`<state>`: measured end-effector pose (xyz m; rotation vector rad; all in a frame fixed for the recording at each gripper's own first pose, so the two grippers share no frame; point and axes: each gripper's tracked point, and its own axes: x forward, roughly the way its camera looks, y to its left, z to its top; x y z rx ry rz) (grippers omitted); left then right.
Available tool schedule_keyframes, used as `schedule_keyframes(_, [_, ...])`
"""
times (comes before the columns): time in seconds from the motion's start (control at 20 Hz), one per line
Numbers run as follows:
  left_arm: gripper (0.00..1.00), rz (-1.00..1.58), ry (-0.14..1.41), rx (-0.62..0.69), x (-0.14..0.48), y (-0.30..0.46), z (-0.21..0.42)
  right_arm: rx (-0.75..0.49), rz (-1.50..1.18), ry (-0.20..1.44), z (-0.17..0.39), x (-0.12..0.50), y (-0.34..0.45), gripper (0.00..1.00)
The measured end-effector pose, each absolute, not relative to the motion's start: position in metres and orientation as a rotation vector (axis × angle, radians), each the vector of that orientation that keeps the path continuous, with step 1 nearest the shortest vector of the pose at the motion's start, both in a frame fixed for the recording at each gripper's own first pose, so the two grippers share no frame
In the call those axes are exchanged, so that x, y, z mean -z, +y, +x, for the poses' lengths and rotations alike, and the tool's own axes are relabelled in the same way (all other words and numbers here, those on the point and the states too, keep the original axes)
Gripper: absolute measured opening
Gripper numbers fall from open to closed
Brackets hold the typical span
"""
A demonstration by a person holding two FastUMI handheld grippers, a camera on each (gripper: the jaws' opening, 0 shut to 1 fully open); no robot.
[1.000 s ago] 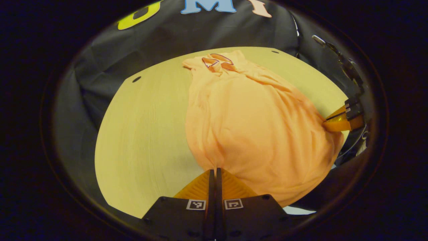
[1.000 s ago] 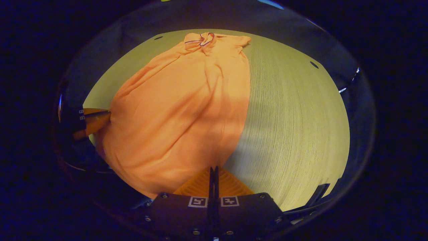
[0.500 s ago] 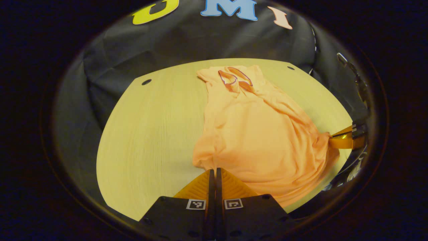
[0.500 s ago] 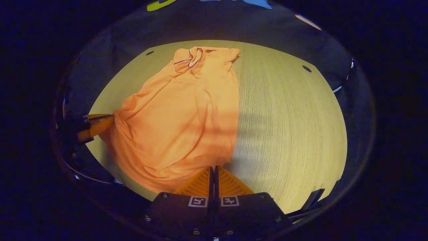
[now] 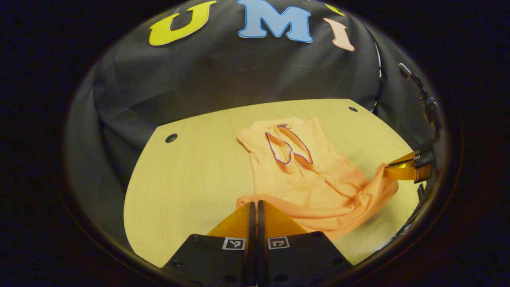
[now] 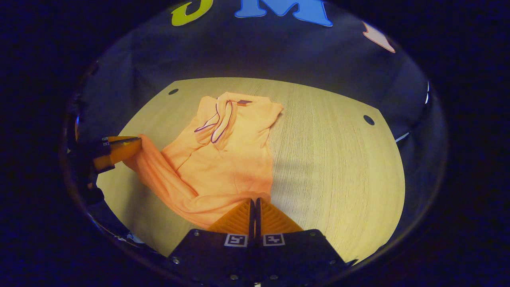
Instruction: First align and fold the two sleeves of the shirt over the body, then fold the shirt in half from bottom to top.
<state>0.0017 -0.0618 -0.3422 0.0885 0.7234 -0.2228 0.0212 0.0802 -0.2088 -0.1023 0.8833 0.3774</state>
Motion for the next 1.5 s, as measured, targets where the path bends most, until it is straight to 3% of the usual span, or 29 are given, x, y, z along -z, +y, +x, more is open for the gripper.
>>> schedule_keyframes(0.6, [0.05,0.015,0.568,0.139,0.315,-0.049,0.187,-0.368,-0.066,0.697,0.203,0.162,0.093,0.0])
schedule_keyframes(0.95, [0.06,-0.049,0.519,0.071,0.32,-0.03,0.276,-0.276,-0.049,0.594,0.308,0.153,0.085,0.0])
schedule_keyframes(1.5, [0.06,-0.031,0.55,0.083,0.36,-0.036,0.309,-0.215,0.018,0.624,0.337,0.179,0.088,0.0])
